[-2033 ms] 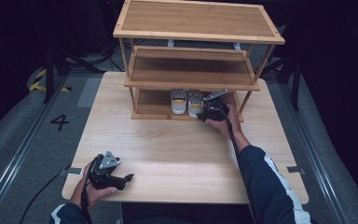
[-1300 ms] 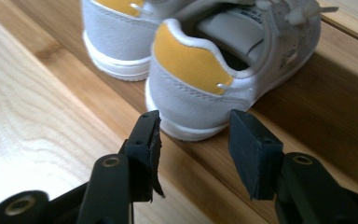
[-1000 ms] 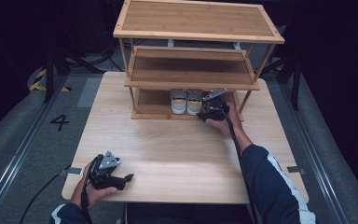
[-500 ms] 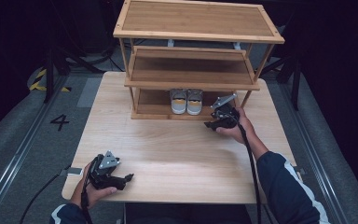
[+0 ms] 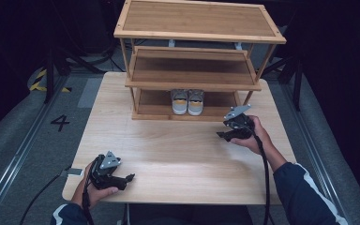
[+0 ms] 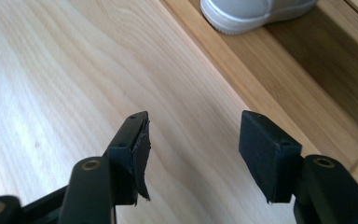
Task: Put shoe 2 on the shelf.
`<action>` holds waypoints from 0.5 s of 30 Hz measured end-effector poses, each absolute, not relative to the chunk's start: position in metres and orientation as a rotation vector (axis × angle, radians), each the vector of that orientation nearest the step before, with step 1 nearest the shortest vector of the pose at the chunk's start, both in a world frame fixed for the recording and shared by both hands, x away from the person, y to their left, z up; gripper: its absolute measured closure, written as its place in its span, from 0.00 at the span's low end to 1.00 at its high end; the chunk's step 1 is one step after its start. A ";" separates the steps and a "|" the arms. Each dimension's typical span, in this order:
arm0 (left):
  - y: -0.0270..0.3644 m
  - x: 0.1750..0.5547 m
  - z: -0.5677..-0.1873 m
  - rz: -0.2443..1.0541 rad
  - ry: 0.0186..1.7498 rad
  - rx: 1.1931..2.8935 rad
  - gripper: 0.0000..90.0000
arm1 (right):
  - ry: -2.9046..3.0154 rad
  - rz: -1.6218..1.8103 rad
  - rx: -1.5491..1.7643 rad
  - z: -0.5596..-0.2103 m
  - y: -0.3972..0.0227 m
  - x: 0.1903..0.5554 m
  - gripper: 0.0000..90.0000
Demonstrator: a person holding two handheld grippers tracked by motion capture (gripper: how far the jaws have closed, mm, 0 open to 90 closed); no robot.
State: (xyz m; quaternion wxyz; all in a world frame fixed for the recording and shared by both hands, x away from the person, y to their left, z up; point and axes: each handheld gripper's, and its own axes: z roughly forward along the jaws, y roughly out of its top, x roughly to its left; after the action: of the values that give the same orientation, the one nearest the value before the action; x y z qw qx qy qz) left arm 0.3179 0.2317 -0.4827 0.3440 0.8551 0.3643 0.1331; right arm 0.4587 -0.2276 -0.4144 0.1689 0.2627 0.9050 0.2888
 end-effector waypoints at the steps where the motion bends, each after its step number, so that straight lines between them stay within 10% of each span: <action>1: 0.232 0.318 -0.483 0.345 0.947 2.221 0.18 | 2.559 0.804 0.742 -0.415 -0.230 0.457 0.49; 15: 0.231 0.318 -0.482 0.347 0.953 2.224 0.18 | 2.575 0.838 0.758 -0.425 -0.269 0.425 0.45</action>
State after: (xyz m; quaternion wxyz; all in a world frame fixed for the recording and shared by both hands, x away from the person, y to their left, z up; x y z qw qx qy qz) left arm 0.3177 0.2313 -0.4825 0.3418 0.8551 0.3664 0.1333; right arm 0.4246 -0.2692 -0.4250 0.1639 0.2659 0.9033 0.2939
